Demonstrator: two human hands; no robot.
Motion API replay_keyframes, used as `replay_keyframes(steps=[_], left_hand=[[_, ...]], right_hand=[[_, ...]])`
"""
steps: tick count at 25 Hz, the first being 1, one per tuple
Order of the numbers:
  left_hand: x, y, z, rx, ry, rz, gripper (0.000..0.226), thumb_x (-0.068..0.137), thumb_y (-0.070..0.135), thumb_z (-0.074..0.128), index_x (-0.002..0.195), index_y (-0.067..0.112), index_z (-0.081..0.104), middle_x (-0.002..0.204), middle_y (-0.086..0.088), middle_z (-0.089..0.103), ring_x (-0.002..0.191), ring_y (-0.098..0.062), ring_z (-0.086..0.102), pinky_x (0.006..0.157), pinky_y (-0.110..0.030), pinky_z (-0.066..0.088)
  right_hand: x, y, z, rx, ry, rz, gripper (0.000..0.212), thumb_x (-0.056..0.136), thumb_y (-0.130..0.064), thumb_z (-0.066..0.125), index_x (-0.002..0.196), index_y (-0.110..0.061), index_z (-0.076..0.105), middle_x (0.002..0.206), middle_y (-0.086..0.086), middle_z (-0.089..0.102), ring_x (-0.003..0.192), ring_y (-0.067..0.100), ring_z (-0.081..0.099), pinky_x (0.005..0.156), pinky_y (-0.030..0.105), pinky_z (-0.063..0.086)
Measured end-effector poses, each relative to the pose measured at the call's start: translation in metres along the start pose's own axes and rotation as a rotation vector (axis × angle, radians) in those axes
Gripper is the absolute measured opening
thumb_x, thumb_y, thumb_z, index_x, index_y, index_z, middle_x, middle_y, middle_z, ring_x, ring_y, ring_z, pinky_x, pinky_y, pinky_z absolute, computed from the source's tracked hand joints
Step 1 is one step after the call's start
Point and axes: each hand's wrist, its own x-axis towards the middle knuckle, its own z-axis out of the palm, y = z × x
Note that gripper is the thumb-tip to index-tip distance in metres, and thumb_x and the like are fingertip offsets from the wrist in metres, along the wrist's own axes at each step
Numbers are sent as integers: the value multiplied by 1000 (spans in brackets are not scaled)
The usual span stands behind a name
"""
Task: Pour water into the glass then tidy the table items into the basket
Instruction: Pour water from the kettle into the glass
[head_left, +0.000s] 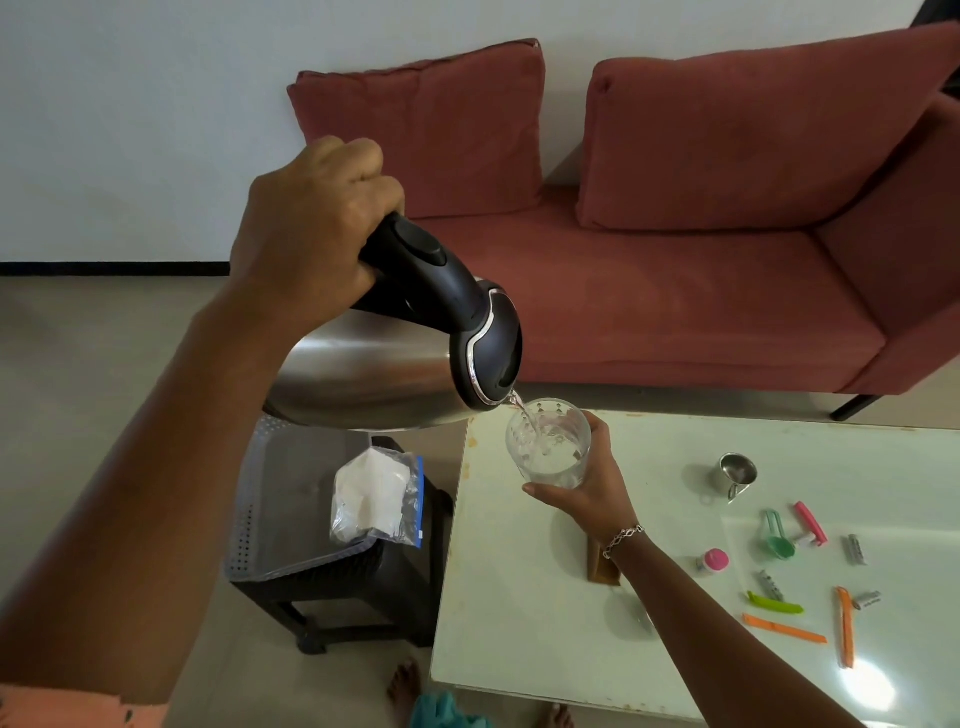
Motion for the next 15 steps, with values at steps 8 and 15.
replay_keyframes(steps=[8,15], left_hand=[[3,-2,4,-13,33,0,7,69,-1,55,74,3,56,72,-13,48,70,-27,41,53,-26,27],[7,-4,8,-35,45,36,11,70,5,46,74,3,56,71,-13,48,70,-21,33,53,-25,24]], right_hand=[[0,2,0,2,-4,11,84,59,-6,83,117,-26,25,119,-4,40,110,13,42,70,-7,38],[2,4,-1,-2,-7,34,86,57,-14,85,116,-28,25,119,-6,39,110,12,42,72,-1,38]])
